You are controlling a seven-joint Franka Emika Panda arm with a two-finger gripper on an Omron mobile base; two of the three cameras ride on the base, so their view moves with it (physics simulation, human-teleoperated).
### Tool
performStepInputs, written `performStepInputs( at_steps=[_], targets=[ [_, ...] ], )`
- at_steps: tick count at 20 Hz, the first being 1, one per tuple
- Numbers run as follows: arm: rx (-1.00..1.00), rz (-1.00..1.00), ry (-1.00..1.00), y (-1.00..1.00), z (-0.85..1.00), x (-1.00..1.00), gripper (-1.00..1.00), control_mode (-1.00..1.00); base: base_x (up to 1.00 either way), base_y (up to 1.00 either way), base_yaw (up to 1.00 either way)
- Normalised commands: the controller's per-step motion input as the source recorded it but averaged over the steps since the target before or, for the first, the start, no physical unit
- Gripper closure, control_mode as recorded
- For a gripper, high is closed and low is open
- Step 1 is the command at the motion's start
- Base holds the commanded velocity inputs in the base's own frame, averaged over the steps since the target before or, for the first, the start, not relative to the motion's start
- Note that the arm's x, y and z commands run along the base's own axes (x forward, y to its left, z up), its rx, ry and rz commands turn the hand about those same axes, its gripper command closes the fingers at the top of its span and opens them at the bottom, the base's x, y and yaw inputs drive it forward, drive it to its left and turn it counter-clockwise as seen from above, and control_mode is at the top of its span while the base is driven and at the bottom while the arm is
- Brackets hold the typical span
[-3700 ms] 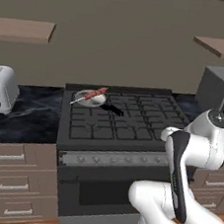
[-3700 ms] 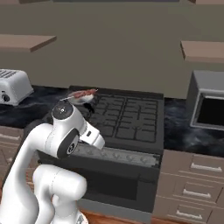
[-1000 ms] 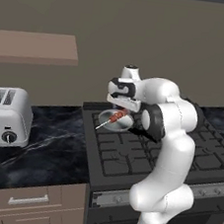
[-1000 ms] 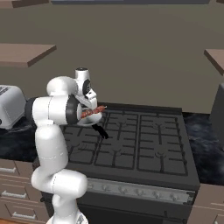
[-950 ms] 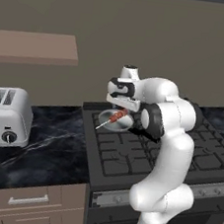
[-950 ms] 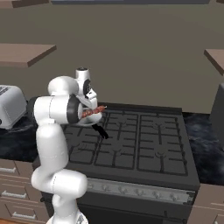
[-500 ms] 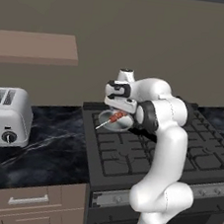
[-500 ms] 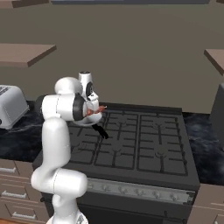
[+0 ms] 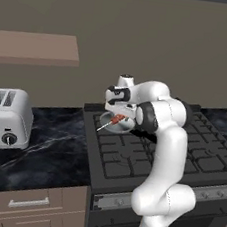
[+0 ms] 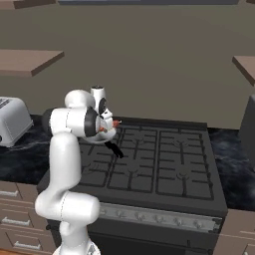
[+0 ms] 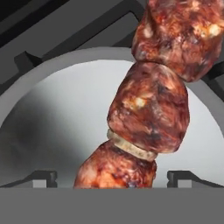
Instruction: Place the cold items (apple and carrot) from the fridge in one tupperware on the dining counter. Place the warm items (kebab skewer and hot dog) in the stove area in another tupperware.
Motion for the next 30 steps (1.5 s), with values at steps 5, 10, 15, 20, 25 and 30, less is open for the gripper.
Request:
performStepInputs(
  at_steps=[5, 10, 15, 20, 25, 30],
  targets=[
    [0.0, 0.0, 0.0, 0.01, -0.25, 0.0, 1.0, -1.0, 0.0, 0.0, 0.0],
    [0.0, 0.0, -0.05, 0.0, -0.07, -0.03, 1.0, -1.0, 0.0, 0.0, 0.0],
    [0.0, 0.0, -0.27, -0.08, 0.33, -0.28, 1.0, -1.0, 0.0, 0.0, 0.0],
    [0.01, 0.0, -0.26, -0.23, 0.66, -0.43, 1.0, -1.0, 0.0, 0.0, 0.0],
    [0.04, 0.0, -0.15, -0.26, 0.71, -0.5, 1.0, -1.0, 0.0, 0.0, 0.0],
    [0.08, 0.0, 0.0, -0.31, 0.74, -0.36, 1.0, -1.0, 0.0, 0.0, 0.0]
  ],
)
